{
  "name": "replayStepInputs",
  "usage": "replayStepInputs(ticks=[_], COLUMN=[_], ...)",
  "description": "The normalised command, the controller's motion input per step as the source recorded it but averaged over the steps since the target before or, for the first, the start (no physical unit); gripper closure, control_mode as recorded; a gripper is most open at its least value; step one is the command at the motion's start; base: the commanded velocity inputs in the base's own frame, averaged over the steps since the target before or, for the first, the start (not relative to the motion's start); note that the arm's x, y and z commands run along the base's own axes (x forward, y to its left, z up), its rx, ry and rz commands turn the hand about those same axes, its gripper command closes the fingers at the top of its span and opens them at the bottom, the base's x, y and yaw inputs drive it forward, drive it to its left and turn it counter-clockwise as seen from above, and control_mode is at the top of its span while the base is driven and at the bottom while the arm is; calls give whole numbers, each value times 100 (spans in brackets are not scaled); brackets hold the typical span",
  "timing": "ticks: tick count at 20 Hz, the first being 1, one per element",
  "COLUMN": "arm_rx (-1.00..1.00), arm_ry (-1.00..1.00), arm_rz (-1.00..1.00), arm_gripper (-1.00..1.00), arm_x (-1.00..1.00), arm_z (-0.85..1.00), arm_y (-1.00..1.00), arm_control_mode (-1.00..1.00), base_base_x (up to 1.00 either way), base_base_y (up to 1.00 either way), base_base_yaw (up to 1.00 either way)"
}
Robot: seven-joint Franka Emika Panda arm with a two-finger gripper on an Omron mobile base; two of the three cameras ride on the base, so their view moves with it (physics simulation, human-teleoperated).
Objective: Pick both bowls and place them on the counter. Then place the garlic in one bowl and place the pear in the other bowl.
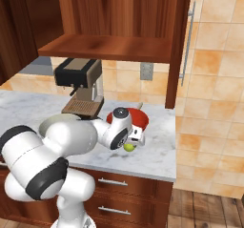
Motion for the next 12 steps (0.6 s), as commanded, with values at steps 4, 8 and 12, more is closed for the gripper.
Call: replayStepInputs(ticks=[4,8,12], arm_rx=[-3,-5,-5], arm_ry=[9,12,9], arm_rz=[13,11,7], arm_gripper=[-100,-100,-100], arm_x=[7,4,13], arm_z=[-4,-15,-13], arm_y=[-3,-4,-1], arm_control_mode=[-100,-100,-100], base_base_x=[0,0,0], base_base_y=[0,0,0], base_base_yaw=[0,0,0])
